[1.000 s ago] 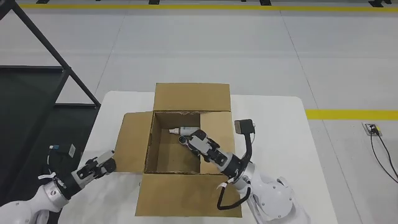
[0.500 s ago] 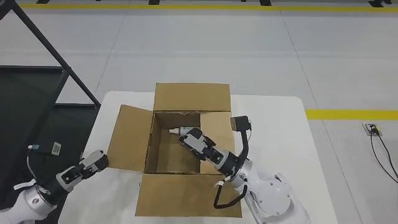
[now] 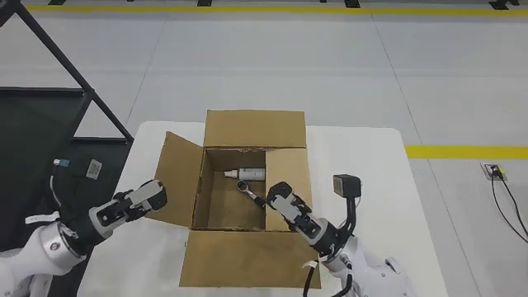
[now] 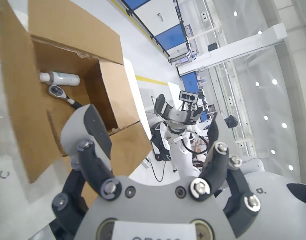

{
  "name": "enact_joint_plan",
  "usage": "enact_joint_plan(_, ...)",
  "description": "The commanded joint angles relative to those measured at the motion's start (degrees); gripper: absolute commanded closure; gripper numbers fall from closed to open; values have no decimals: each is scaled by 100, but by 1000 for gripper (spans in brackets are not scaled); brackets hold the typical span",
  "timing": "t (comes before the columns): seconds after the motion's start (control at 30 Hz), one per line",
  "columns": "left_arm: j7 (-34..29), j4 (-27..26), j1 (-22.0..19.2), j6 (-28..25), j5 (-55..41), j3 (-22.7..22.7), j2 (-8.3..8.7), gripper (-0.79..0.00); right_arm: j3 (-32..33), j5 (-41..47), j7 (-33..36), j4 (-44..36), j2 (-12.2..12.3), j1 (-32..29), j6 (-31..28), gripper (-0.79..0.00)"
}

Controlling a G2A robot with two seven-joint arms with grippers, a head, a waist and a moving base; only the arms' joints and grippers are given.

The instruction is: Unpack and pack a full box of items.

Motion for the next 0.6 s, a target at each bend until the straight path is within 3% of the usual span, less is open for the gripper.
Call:
enact_joint_plan(0.0, -46, -23, -332, 381, 255, 379, 21, -785, 131, -55, -14, -216, 36, -287, -98, -785)
enact_joint_plan(0.17, -212, 143, -1350, 1011, 889, 1656, 21, -785, 521, -281, -131, -814, 138, -1240, -592, -785)
enact_joint_plan(0.4, -459, 1013, -2957, 1359, 1187, 3328, -154, -785, 774, -407, -326, -1105, 236, -2329, -1257, -785)
enact_joint_plan(0.57, -459, 1013, -2957, 1359, 1187, 3328, -154, -785, 770, -397, -312, -1095, 240, -2353, -1241, -785)
